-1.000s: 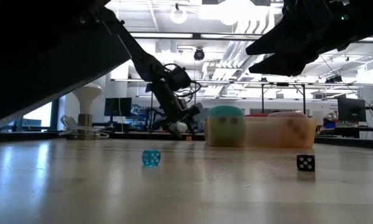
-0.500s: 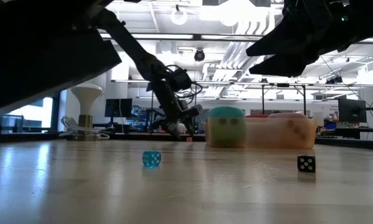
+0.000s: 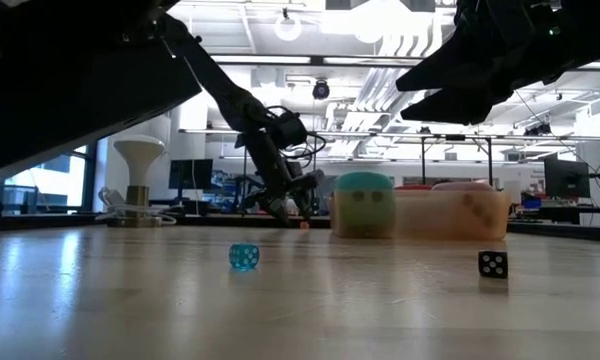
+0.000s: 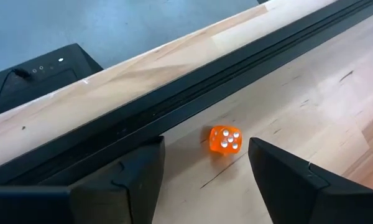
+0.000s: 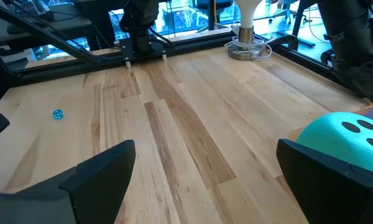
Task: Pick & Place Dice
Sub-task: Put the small orange die into the the orange bin, then put the small blue die into the the orange bin
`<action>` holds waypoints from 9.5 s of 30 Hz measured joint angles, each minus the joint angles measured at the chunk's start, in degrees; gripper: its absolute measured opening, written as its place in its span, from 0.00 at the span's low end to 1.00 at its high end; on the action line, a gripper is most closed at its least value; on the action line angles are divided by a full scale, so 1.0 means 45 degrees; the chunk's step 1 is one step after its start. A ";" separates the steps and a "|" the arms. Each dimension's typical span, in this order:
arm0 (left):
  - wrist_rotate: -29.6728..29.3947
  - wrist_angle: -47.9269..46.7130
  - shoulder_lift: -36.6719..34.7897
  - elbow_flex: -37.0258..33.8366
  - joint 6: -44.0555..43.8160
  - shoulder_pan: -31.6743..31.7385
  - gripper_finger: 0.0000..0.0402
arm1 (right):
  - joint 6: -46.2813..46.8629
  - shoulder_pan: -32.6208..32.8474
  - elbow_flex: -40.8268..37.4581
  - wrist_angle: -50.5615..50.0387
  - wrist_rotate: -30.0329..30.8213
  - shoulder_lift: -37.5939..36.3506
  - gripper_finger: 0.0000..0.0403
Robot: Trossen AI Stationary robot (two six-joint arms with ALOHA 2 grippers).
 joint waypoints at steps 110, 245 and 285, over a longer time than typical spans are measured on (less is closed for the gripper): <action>0.0680 -0.0970 0.0544 0.0821 -0.0205 0.0161 0.41 | 0.0369 0.0000 -0.0005 -0.0384 -0.0053 0.0000 0.95; -0.1419 -0.6173 -0.6085 0.0782 0.7820 -0.5789 0.34 | -0.3759 0.3891 -0.0005 0.3623 0.3302 0.0000 0.95; -0.3741 -0.1650 -1.7447 -1.1264 0.3143 -1.3017 0.34 | 0.6723 0.4475 0.6319 -0.9779 -0.1326 0.4972 0.87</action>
